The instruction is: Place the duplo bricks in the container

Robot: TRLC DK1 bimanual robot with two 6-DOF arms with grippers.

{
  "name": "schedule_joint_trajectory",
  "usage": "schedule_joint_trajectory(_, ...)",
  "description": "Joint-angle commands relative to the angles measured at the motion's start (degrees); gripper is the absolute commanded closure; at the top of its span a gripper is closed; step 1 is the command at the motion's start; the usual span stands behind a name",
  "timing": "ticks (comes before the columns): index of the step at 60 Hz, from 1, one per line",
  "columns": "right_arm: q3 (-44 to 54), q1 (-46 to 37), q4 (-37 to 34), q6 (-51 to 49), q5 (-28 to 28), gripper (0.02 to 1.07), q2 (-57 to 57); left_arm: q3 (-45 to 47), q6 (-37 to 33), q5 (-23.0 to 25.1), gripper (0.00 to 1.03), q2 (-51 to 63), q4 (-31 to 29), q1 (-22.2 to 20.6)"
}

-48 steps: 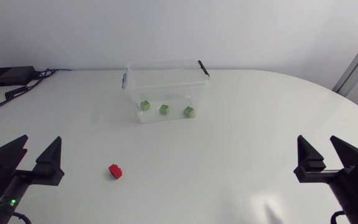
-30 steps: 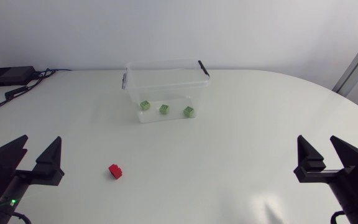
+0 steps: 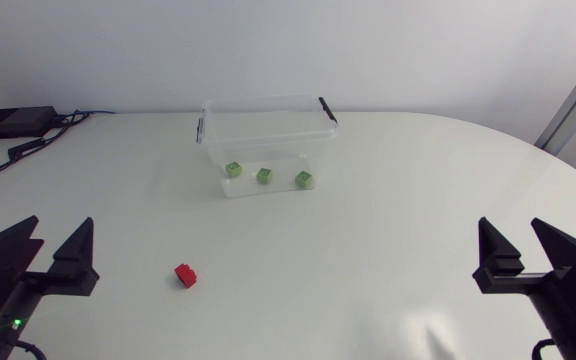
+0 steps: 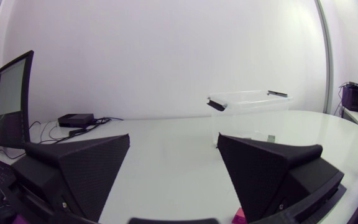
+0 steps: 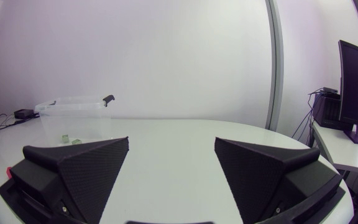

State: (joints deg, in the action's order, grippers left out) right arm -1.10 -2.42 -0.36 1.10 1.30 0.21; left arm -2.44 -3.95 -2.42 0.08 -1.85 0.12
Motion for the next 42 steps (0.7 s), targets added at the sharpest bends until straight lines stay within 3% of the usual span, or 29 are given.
schedule_joint_trajectory(1, 1.1, 0.0, 0.1, 1.4, -0.3, 0.07, -0.6, -7.8, -0.8, -0.6, 0.06, 3.0, -3.8, 1.0)
schedule_joint_trajectory(12, 1.1, 0.0, 0.0, 1.3, -0.3, 0.07, -0.6, -23.5, -2.7, -0.5, 0.05, 17.4, -15.6, -2.4)
schedule_joint_trajectory(22, 1.1, 0.0, 0.0, 1.2, -0.3, 0.07, -0.6, -40.4, -10.5, -2.2, 0.05, 40.9, -35.4, -7.2)
schedule_joint_trajectory(29, 1.1, 0.0, 0.0, 1.2, -0.3, 0.07, -0.6, -38.4, -14.6, -2.1, 0.05, 43.3, -35.4, -6.5)
schedule_joint_trajectory(36, 1.1, 0.0, 0.0, 1.2, -0.3, 0.07, -0.6, -34.6, -16.7, -2.1, 0.05, 44.9, -35.3, -12.0)
schedule_joint_trajectory(42, 1.1, 0.0, 0.0, 1.2, -0.3, 0.07, -0.6, -32.5, -19.1, -0.6, 0.05, 49.1, -36.6, -13.8)
